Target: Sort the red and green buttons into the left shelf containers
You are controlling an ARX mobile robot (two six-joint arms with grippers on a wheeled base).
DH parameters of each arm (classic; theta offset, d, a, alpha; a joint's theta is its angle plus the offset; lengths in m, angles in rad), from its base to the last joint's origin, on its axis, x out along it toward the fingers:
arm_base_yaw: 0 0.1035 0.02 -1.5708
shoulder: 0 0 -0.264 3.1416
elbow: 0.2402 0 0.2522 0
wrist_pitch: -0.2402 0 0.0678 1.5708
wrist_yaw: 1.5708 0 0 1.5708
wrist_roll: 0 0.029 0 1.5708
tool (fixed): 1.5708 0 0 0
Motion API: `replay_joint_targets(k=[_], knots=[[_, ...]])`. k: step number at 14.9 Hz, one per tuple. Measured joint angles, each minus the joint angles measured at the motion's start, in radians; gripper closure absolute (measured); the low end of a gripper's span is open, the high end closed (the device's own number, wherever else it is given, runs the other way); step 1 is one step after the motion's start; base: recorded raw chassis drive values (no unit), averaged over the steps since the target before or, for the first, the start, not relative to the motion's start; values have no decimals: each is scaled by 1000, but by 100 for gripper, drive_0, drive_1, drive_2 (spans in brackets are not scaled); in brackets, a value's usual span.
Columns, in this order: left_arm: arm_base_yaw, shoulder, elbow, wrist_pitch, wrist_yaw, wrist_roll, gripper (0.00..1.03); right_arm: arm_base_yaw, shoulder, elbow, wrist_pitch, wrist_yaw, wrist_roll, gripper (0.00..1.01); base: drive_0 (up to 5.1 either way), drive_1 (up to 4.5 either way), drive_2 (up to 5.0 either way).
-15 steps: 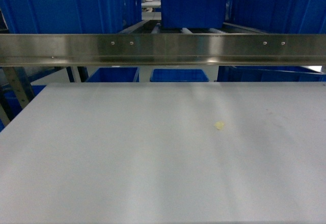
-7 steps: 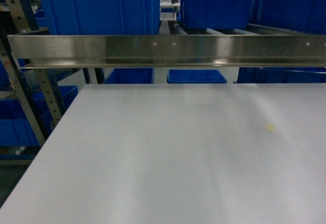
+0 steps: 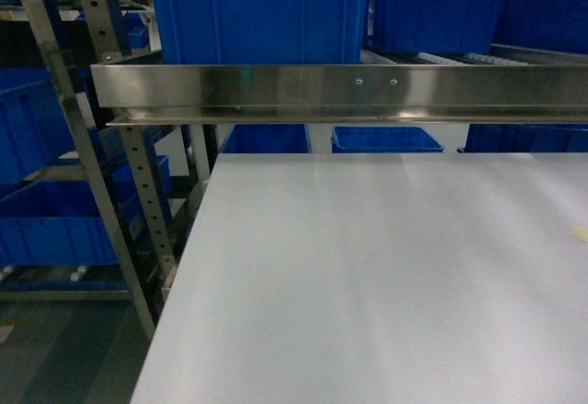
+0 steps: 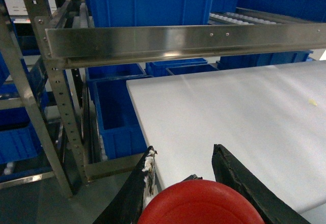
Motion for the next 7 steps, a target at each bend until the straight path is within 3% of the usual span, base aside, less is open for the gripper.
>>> replay_joint_targets(k=[7], knots=[[0, 0, 0, 0, 0, 0, 74, 0, 0, 0, -2, 0, 0, 76, -505, 240, 240]])
